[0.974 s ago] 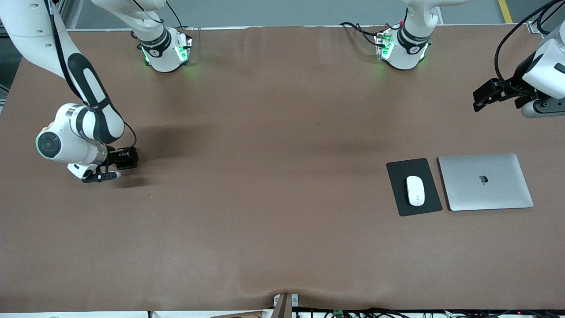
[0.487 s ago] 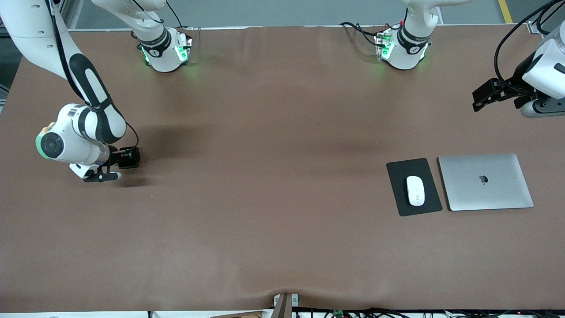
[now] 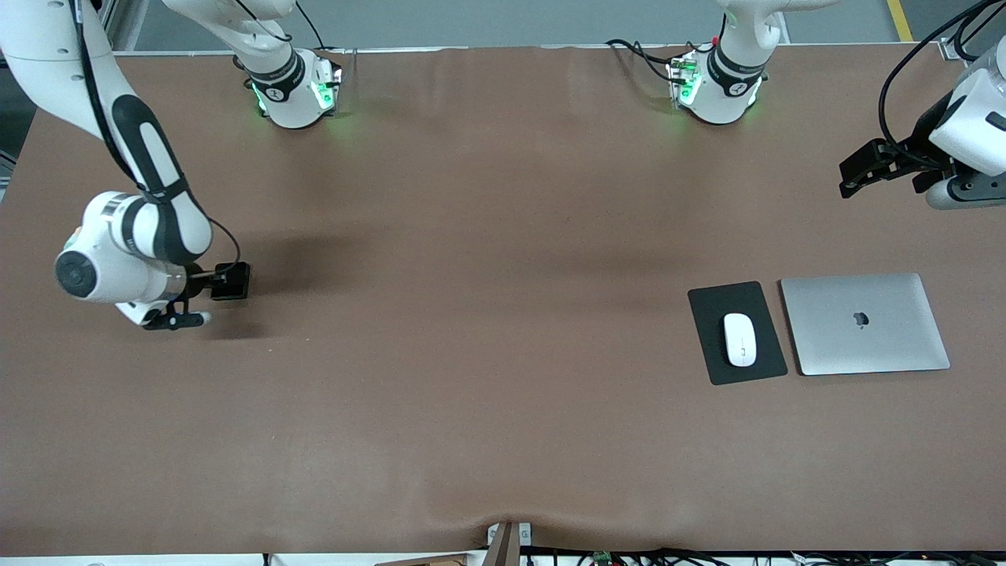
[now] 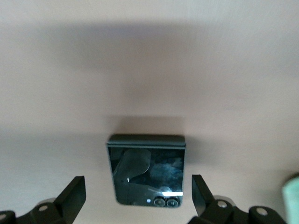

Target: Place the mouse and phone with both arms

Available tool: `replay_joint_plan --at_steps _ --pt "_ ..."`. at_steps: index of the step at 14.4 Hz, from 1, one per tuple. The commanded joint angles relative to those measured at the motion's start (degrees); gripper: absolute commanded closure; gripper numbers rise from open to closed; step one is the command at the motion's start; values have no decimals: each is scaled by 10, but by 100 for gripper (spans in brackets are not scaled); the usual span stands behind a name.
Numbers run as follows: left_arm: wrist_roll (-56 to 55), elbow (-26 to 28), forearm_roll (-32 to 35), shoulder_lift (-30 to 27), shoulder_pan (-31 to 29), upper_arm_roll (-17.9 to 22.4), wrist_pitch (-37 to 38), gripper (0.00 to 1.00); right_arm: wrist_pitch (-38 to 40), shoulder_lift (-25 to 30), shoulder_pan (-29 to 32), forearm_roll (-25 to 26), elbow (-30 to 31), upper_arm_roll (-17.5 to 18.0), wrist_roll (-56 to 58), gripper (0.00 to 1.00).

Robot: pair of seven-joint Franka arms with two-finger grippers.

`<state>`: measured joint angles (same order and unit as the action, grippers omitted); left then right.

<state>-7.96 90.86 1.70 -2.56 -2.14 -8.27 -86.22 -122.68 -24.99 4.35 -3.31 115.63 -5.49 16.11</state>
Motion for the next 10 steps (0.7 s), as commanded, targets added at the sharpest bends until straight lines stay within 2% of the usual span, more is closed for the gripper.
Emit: replay_joint_plan --at_steps 1,4,6,10 --pt "15 12 -15 -17 -4 1 3 0 35 -2 -18 -1 -67 6 -7 0" --pt "15 11 -15 -18 -4 1 4 0 43 -4 -24 -3 -113 7 -3 0" --pt "15 10 -16 -18 -4 1 4 0 59 -3 -35 -3 -172 7 0 0" --pt "15 10 -16 -22 -4 1 7 0 238 -40 -44 3 -343 7 -2 0"
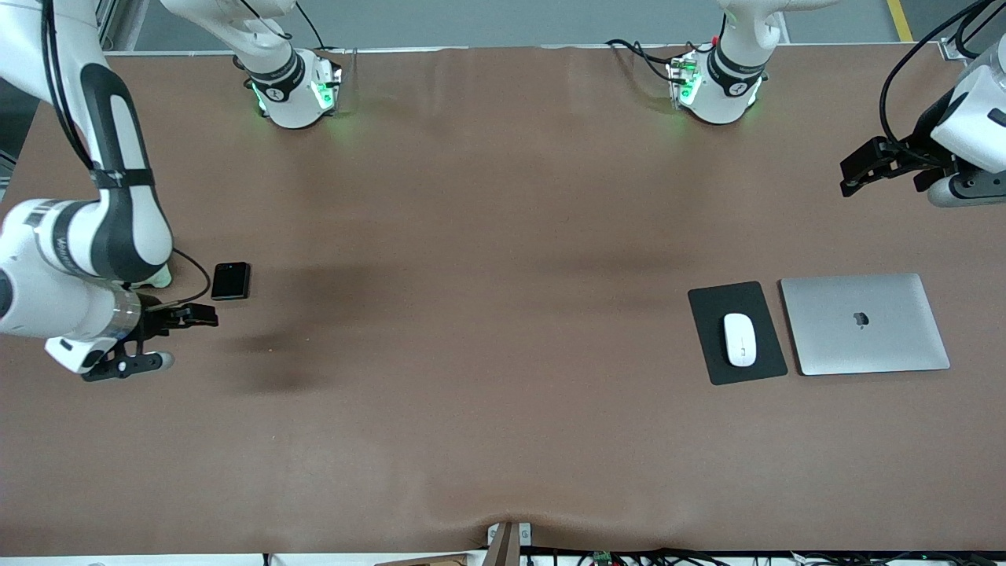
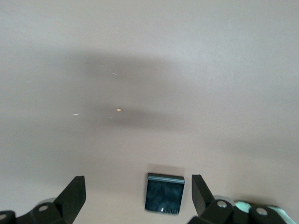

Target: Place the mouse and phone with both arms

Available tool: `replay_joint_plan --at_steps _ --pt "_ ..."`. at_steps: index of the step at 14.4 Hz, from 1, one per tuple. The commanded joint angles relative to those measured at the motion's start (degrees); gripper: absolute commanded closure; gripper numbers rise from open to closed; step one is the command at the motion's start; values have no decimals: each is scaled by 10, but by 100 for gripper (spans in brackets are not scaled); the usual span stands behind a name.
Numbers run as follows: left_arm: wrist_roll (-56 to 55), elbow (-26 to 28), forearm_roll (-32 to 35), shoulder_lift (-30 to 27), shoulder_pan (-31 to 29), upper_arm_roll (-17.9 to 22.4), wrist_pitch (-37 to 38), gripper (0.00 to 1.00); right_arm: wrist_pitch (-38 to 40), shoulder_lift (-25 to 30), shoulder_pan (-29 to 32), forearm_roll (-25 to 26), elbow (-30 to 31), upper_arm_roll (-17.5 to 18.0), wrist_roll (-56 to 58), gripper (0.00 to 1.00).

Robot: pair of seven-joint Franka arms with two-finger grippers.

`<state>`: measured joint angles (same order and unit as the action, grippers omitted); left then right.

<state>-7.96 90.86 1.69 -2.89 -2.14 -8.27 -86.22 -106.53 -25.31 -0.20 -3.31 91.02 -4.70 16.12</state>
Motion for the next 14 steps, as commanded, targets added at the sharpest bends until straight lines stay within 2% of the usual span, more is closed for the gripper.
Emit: replay_joint_plan --at_steps 1,3,5,7,11,14 --pt "15 11 -16 -21 -4 1 8 0 93 -37 2 5 -121 -1 -2 0" --pt "15 12 -16 -25 -4 1 13 0 114 -33 4 7 -159 -3 -1 0" --pt "16 12 -16 -25 -4 1 14 0 163 -32 10 6 -219 -4 -1 0" --pt "16 12 -15 -24 -4 1 13 0 208 -28 10 4 -254 -6 -5 0" --pt "15 11 -15 -22 -4 1 12 0 228 35 8 1 -251 -7 -7 0" --pt "16 11 -15 -22 -4 1 12 0 297 79 7 1 -247 -6 -8 0"
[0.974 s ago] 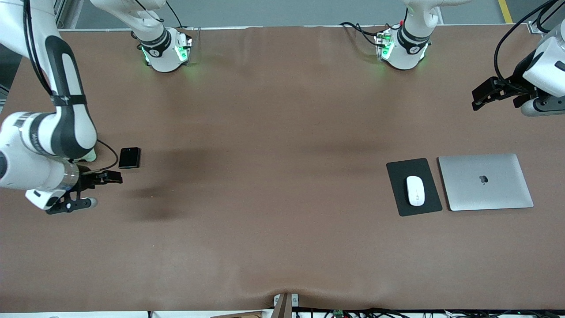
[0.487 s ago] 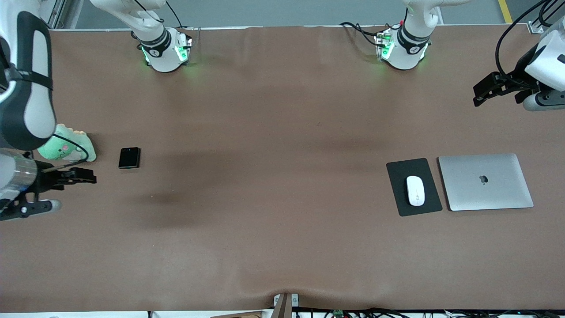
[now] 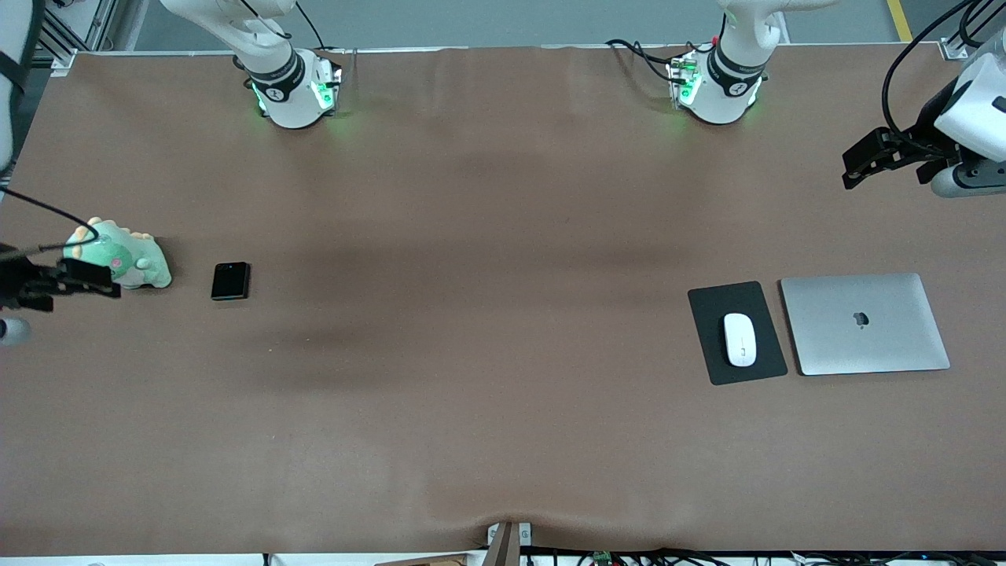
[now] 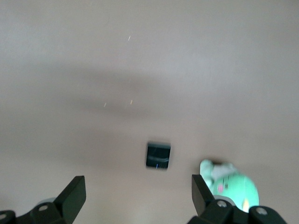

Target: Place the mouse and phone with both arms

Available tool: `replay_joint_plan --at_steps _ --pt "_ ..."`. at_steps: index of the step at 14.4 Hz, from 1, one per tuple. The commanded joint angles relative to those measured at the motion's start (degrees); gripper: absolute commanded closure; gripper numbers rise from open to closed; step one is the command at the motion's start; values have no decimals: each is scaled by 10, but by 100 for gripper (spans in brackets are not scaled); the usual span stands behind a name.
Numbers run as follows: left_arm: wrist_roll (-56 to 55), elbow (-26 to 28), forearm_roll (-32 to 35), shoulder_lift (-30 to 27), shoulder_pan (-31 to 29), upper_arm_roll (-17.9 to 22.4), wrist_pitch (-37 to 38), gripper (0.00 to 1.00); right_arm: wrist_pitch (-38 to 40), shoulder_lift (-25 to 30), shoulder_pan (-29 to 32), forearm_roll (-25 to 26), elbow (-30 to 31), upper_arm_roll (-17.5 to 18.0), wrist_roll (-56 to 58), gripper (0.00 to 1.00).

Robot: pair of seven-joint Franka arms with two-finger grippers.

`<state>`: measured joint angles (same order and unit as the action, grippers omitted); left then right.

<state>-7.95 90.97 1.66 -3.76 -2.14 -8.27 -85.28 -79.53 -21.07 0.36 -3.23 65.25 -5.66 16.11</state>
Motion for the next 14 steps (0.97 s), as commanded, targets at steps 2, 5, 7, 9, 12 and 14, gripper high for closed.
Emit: replay_joint_plan --at_steps 2,5,7,9,12,14 --pt "16 11 -15 -13 -4 1 2 0 45 64 1 2 22 4 -9 0" --pt "16 11 -15 -13 -4 1 2 0 48 125 -1 1 80 5 -9 0" --pt "16 10 -15 -13 -4 1 2 0 47 159 -2 3 116 5 -10 0" --pt "16 10 -16 -13 -4 1 1 0 46 182 -3 4 138 6 -16 0" --pt "16 7 -15 -11 -4 1 1 0 46 205 -5 7 165 7 -26 0" --pt "16 5 -15 -11 -3 1 2 0 22 221 -5 9 198 7 -26 0"
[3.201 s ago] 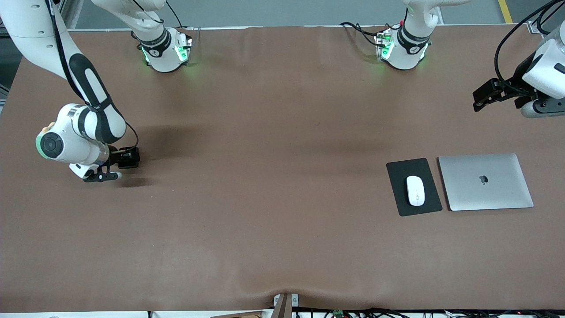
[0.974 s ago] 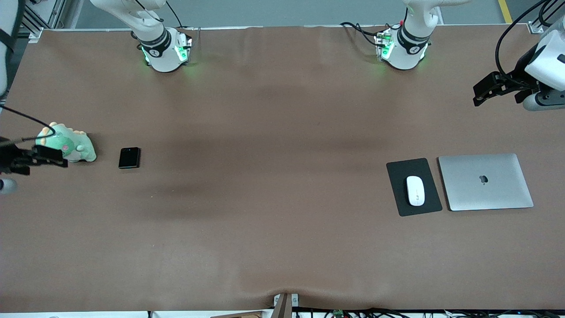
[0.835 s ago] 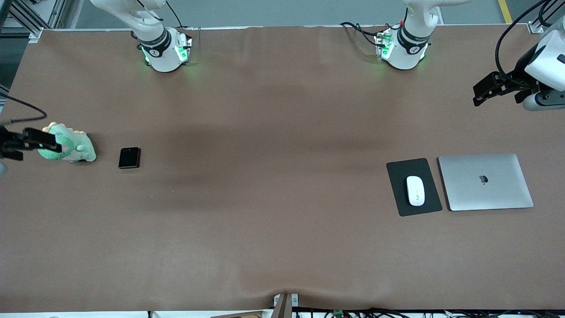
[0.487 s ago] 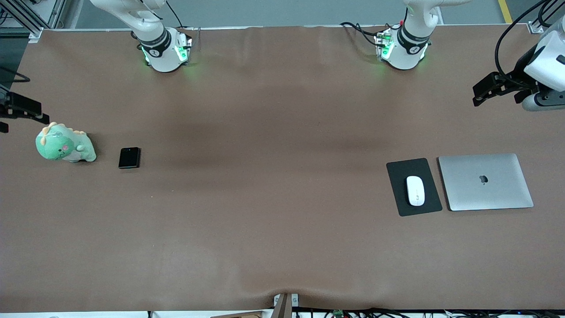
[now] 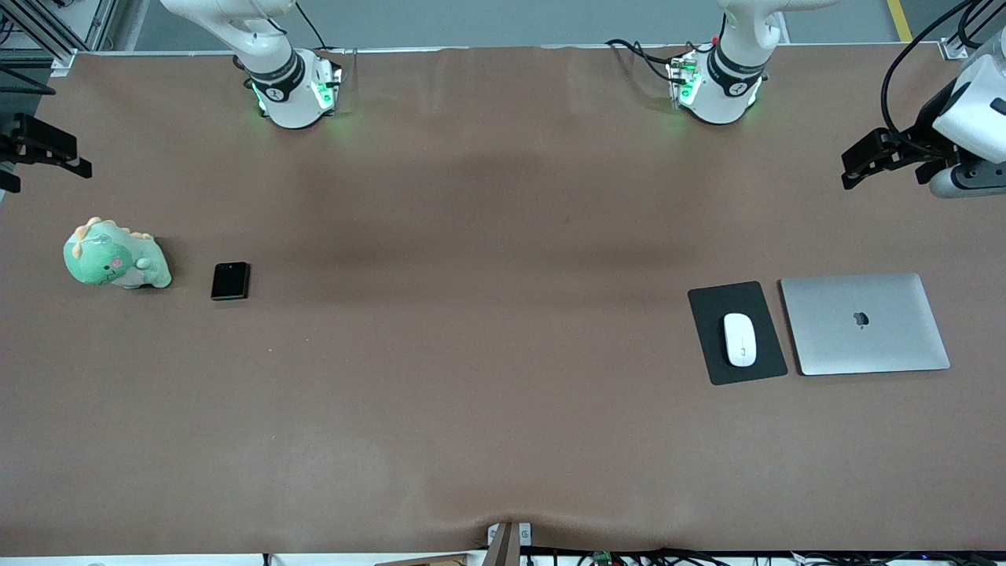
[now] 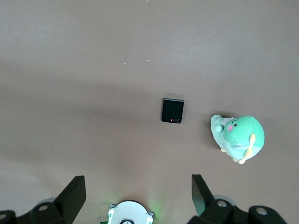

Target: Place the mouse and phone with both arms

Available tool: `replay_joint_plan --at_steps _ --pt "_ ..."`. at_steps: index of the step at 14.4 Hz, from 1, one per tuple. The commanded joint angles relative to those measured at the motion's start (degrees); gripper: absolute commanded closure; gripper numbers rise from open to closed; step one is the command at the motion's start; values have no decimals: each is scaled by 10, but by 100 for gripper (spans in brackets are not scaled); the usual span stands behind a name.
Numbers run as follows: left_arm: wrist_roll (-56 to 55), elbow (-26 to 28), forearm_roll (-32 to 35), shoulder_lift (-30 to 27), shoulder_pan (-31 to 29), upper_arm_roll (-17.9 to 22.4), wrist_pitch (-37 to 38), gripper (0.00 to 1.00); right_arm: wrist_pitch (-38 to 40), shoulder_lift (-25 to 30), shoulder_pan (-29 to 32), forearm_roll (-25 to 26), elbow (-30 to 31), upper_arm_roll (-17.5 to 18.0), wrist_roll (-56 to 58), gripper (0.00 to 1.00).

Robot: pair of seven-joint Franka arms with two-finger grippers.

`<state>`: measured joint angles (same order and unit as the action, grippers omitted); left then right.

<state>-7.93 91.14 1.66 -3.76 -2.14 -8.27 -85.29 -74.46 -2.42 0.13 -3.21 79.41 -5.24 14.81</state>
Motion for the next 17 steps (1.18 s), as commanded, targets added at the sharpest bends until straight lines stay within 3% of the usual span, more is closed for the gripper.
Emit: replay_joint_plan --at_steps 1,3,17 --pt "17 3 -15 -10 -3 1 3 0 -46 52 -3 11 79 4 -13 0" --pt "17 2 -15 -8 -3 1 3 0 -60 72 -3 12 110 4 -13 0" --pt "13 -18 -14 1 -3 3 9 0 -58 68 3 22 108 1 -13 0"
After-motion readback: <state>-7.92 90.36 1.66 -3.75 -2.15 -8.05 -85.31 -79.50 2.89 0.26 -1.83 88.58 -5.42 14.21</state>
